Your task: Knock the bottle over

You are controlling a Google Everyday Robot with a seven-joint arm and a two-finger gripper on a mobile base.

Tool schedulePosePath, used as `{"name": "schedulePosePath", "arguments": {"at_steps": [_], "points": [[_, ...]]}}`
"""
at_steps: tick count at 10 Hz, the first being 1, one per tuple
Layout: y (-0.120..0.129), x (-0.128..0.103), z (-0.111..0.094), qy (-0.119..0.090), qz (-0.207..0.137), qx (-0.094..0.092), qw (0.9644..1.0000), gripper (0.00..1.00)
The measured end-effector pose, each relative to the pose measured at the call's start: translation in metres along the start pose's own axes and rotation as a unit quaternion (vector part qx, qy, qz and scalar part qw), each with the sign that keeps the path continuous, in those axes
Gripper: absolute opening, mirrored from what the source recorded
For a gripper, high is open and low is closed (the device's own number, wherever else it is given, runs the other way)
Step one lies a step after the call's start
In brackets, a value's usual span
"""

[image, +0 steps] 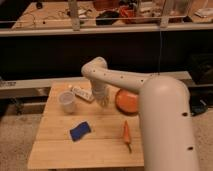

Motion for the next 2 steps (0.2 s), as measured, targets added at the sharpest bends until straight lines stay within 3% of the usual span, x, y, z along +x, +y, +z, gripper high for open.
{"name": "schedulePosePath", "arguments": {"at_steps": [2], "points": [[-0.0109,0.0052,0.0000,-0.011,-0.021,0.018,0.9996,0.00]]}}
